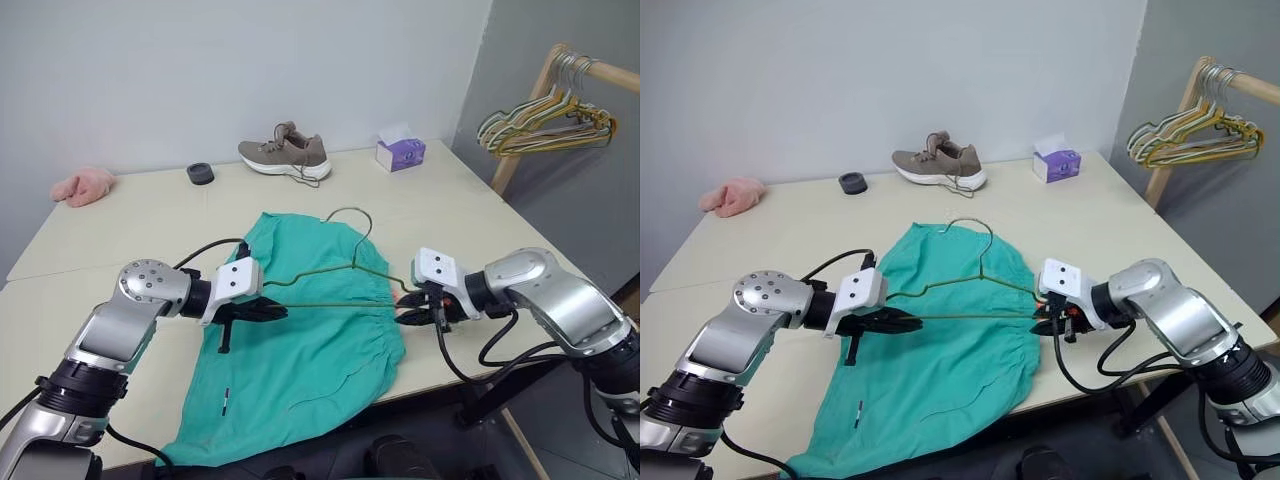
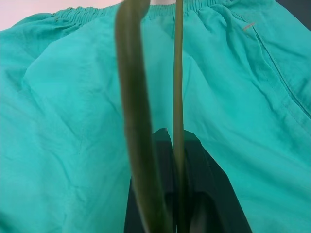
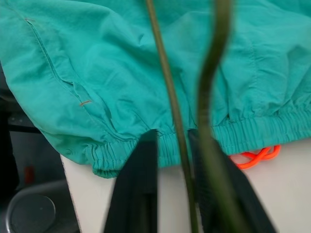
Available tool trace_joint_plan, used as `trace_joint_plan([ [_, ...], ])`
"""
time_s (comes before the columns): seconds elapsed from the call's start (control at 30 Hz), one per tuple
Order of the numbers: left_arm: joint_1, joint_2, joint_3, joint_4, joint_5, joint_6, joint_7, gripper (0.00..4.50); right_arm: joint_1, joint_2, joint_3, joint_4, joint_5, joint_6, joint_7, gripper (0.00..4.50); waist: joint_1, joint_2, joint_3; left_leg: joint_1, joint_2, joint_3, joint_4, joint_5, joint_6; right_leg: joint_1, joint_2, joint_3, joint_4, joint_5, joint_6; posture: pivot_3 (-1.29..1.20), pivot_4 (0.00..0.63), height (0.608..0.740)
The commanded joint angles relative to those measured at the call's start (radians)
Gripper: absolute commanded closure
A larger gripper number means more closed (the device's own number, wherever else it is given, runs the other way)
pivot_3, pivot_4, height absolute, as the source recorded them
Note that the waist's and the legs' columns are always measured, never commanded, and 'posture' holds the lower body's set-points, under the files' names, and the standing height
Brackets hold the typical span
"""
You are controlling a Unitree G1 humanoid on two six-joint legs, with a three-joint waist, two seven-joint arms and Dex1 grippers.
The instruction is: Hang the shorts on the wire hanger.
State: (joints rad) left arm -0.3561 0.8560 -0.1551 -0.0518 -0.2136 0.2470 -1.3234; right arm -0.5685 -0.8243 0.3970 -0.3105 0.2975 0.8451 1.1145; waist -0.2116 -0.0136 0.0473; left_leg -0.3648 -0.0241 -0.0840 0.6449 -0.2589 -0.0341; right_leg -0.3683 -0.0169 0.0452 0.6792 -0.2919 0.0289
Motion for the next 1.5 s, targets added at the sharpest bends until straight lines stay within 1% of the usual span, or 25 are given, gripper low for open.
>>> trace_joint_plan([
  [0.03, -0.012, 0.010, 0.007, -0.023, 0.005, -0.020, 0.001, 4.50, -0.020, 0.001, -0.025, -0.028, 0.016, 0.023, 0.002, 4.48, 0.001, 0.000, 0.000, 0.000, 0.000, 0.000, 0.000, 0.000, 0.000, 0.000, 0.000, 0.000, 0.000, 0.000, 0.000, -0.22, 0.000, 0.740],
  [0.17, -0.026, -0.013, 0.023, -0.015, -0.034, 0.023, 0.009, 4.50, -0.006, -0.004, -0.038, -0.043, 0.026, 0.047, -0.001, 4.48, 0.001, 0.000, 0.000, 0.000, 0.000, 0.000, 0.000, 0.000, 0.000, 0.000, 0.000, 0.000, 0.000, 0.000, 0.000, -0.23, 0.000, 0.740],
  [0.3, -0.017, -0.032, 0.050, -0.003, -0.061, 0.050, 0.031, 3.48, 0.035, -0.018, -0.072, -0.077, 0.049, 0.077, -0.013, 4.50, 0.001, 0.000, 0.000, 0.000, 0.000, 0.000, 0.000, 0.000, 0.000, 0.000, 0.000, -0.001, 0.000, 0.000, 0.000, -0.23, 0.000, 0.740],
  [0.4, -0.013, -0.060, 0.095, 0.026, -0.096, 0.081, 0.077, 2.51, 0.084, -0.038, -0.111, -0.110, 0.075, 0.097, -0.027, 4.50, 0.004, -0.001, 0.000, 0.000, 0.000, 0.000, 0.000, 0.000, 0.000, 0.000, 0.000, 0.000, 0.000, 0.000, 0.000, -0.24, 0.000, 0.740],
  [0.53, -0.018, -0.065, 0.178, 0.058, -0.185, 0.208, 0.110, 2.51, 0.166, -0.063, -0.197, -0.147, 0.125, 0.145, -0.052, 4.50, 0.003, -0.001, 0.000, 0.000, 0.000, 0.000, 0.000, 0.000, 0.000, 0.000, 0.000, -0.001, 0.000, 0.000, 0.000, -0.25, 0.000, 0.740],
  [0.6, -0.022, -0.056, 0.202, 0.082, -0.198, 0.241, 0.122, 2.51, 0.207, -0.073, -0.240, -0.159, 0.147, 0.167, -0.068, 4.50, 0.001, -0.001, 0.000, 0.000, 0.000, 0.000, 0.000, 0.000, 0.000, 0.000, 0.000, -0.001, 0.000, 0.000, 0.000, -0.25, 0.000, 0.740],
  [0.77, -0.015, -0.031, 0.212, 0.150, -0.169, 0.230, 0.132, 2.51, 0.376, -0.088, -0.420, -0.189, 0.224, 0.255, -0.129, 4.50, -0.001, -0.001, 0.000, -0.001, 0.000, 0.000, 0.000, 0.000, 0.000, 0.000, 0.000, -0.001, 0.000, 0.000, 0.001, -0.28, 0.000, 0.740],
  [0.87, -0.007, -0.031, 0.199, 0.167, -0.146, 0.196, 0.139, 2.51, 0.451, -0.083, -0.520, -0.157, 0.239, 0.287, -0.173, 4.50, -0.003, -0.002, 0.000, -0.001, 0.000, 0.001, 0.000, 0.000, 0.000, 0.000, 0.000, 0.000, 0.000, 0.000, 0.001, -0.29, 0.000, 0.740],
  [0.97, -0.002, -0.038, 0.185, 0.182, -0.116, 0.151, 0.149, 1.97, 0.527, -0.091, -0.607, -0.099, 0.233, 0.291, -0.206, 4.50, -0.005, -0.002, 0.000, 0.000, 0.000, 0.002, 0.000, 0.000, 0.000, 0.000, 0.000, 0.000, 0.000, 0.000, 0.001, -0.30, 0.000, 0.740],
  [1.03, -0.002, -0.046, 0.176, 0.196, -0.082, 0.104, 0.166, 1.38, 0.566, -0.097, -0.637, -0.071, 0.230, 0.288, -0.223, 4.50, -0.007, -0.002, 0.000, 0.000, 0.000, 0.002, 0.000, 0.000, 0.000, 0.000, 0.000, 0.001, 0.000, 0.000, 0.001, -0.30, 0.000, 0.740],
  [1.17, -0.013, -0.061, 0.162, 0.204, -0.065, 0.082, 0.169, 0.16, 0.585, -0.098, -0.628, -0.012, 0.220, 0.295, -0.265, 4.50, -0.014, -0.002, 0.000, 0.000, 0.000, 0.003, 0.000, 0.000, 0.000, 0.000, 0.000, 0.001, 0.000, 0.000, 0.001, -0.30, 0.000, 0.740],
  [1.2, -0.013, -0.065, 0.159, 0.195, -0.065, 0.081, 0.169, 0.03, 0.586, -0.103, -0.608, -0.002, 0.214, 0.296, -0.270, 4.50, -0.015, -0.002, 0.000, 0.000, 0.000, 0.003, 0.000, 0.000, 0.000, 0.000, 0.001, 0.001, 0.000, 0.000, 0.001, -0.30, 0.000, 0.740],
  [1.3, -0.012, -0.072, 0.155, 0.180, -0.063, 0.083, 0.171, 0.03, 0.584, -0.119, -0.571, 0.008, 0.213, 0.297, -0.271, 4.50, -0.017, -0.002, 0.000, 0.000, 0.000, 0.003, -0.001, 0.000, 0.000, 0.000, 0.001, 0.001, 0.000, -0.001, 0.001, -0.29, 0.000, 0.740],
  [1.5, 0.007, -0.073, 0.160, 0.154, -0.064, 0.077, 0.184, 0.03, 0.530, -0.152, -0.485, -0.013, 0.238, 0.286, -0.216, 4.50, -0.016, -0.003, 0.000, 0.000, 0.000, 0.004, 0.000, 0.000, 0.000, 0.000, 0.001, 0.001, 0.000, -0.001, 0.001, -0.27, 0.000, 0.740],
])
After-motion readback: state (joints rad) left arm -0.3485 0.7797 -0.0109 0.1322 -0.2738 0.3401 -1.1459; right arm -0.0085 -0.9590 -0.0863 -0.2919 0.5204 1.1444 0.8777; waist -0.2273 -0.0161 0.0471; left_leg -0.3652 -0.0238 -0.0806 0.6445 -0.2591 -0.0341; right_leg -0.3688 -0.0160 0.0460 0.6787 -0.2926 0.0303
